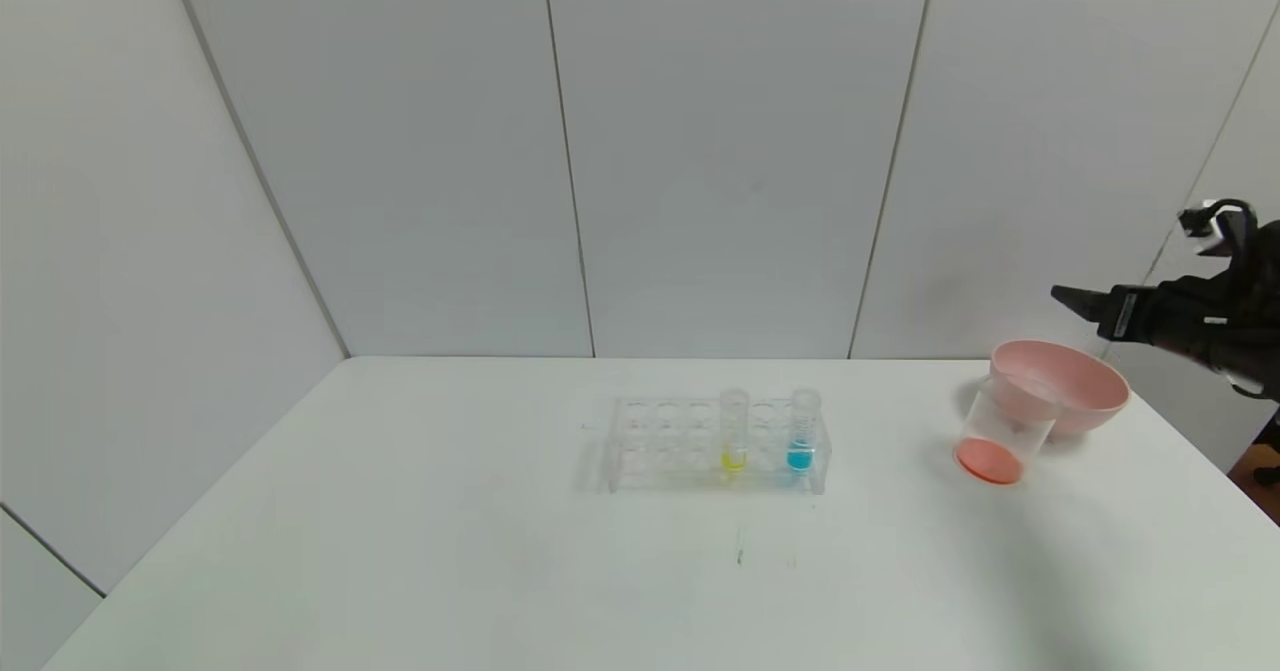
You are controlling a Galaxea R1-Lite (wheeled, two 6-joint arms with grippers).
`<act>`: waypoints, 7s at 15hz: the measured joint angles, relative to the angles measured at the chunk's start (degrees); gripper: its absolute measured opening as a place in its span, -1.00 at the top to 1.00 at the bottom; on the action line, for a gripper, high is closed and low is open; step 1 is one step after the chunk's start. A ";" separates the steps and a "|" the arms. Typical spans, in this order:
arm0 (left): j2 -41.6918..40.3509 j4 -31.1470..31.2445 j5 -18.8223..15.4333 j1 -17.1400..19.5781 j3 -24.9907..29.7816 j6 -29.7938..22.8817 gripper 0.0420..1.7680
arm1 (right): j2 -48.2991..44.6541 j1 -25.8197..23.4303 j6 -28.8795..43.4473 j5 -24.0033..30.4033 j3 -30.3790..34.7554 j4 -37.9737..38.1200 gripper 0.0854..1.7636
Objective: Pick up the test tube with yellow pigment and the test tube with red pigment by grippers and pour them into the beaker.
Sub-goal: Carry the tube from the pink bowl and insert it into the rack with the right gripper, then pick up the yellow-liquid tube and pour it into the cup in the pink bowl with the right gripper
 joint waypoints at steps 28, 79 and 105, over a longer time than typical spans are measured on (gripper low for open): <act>0.00 0.00 0.00 0.00 0.00 0.00 -1.00 | 14.62 60.86 13.06 -51.42 10.03 -19.43 -0.92; 0.00 0.00 0.00 0.00 0.00 0.00 -1.00 | -5.23 -10.83 -28.65 25.71 4.46 -5.62 0.49; 0.00 0.00 0.00 0.00 0.00 0.02 -1.00 | 4.44 -7.05 -85.69 19.98 12.65 -21.21 0.49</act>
